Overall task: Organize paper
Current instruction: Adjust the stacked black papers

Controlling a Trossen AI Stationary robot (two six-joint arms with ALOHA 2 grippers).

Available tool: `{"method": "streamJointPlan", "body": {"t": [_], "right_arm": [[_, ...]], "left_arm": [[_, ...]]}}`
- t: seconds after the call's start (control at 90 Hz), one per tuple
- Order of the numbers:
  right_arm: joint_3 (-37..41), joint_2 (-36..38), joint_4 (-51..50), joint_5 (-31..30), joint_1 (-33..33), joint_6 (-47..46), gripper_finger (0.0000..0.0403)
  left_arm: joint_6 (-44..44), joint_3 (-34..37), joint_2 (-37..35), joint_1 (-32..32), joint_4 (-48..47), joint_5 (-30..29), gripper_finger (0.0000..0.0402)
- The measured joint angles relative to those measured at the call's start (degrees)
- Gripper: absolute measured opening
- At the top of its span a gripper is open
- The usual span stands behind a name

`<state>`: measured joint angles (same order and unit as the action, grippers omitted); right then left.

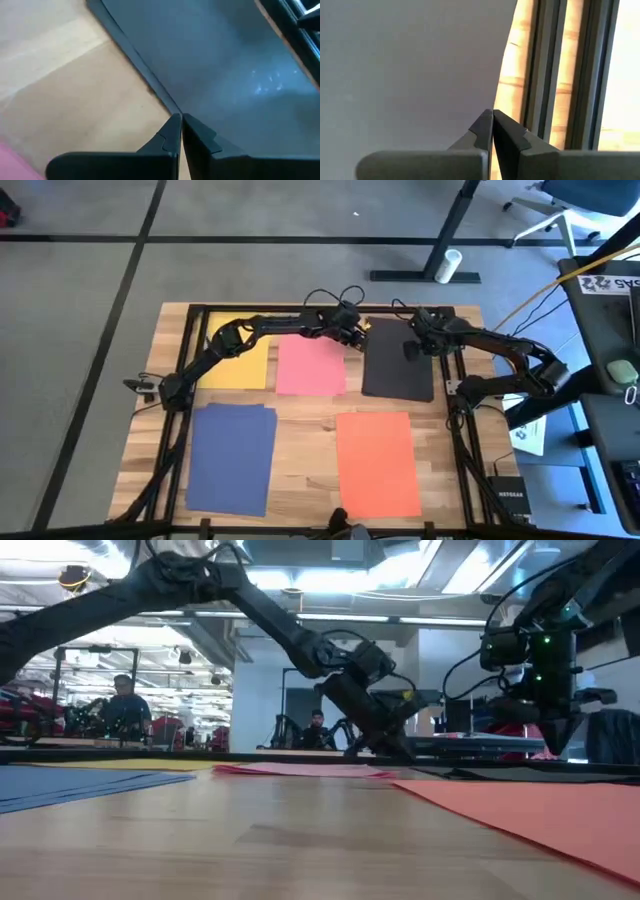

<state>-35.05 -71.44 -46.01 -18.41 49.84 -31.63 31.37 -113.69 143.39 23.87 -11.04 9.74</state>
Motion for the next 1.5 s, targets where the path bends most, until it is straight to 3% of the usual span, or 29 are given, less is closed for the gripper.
{"method": "streamJointPlan", "body": {"t": [0.278,0.433,0.578,0.733,0.822,0.9,1.133,1.244,1.333,1.5], "right_arm": [[0.00,0.00,0.02,0.80,0.00,-0.96,0.0000],[-0.40,0.34,-0.25,1.52,-1.84,2.02,0.0000],[-1.43,2.92,-1.02,4.00,-3.19,4.15,0.0000],[-1.60,6.58,-1.55,8.90,-3.34,10.14,0.0000],[-1.59,8.15,-3.05,12.40,-3.34,12.34,0.0000],[-2.18,8.98,-3.97,14.01,-3.39,12.89,0.0000],[-4.22,9.27,-5.06,14.18,-3.37,14.57,0.0000],[-4.46,9.39,-4.89,16.28,-3.37,14.53,0.0000],[-4.46,9.46,-4.82,17.18,-3.39,14.54,0.0000],[-3.93,9.46,-5.16,13.97,-3.37,9.36,0.0000]], "left_arm": [[-0.50,-0.70,0.00,-0.14,-0.79,0.98,0.0000],[-8.94,-3.13,-0.37,-1.17,-11.90,2.27,0.0000],[-24.48,-11.30,-2.26,-4.14,-26.91,0.43,0.0000],[-49.13,-21.02,-2.38,-7.60,-41.28,-12.16,0.0000],[-61.67,-21.18,-2.84,-8.79,-40.19,-17.86,0.0000],[-67.18,-21.12,-2.82,-8.56,-40.51,-19.47,0.0000],[-64.08,-21.07,-2.08,-4.14,-39.79,-18.07,0.0000],[-52.39,-21.25,-2.82,-2.09,-45.21,-8.94,0.0000],[-48.74,-21.18,-4.20,-1.41,-50.11,-0.51,0.0000],[-43.96,-20.88,-7.63,-2.98,-53.44,2.12,0.0000]]}}
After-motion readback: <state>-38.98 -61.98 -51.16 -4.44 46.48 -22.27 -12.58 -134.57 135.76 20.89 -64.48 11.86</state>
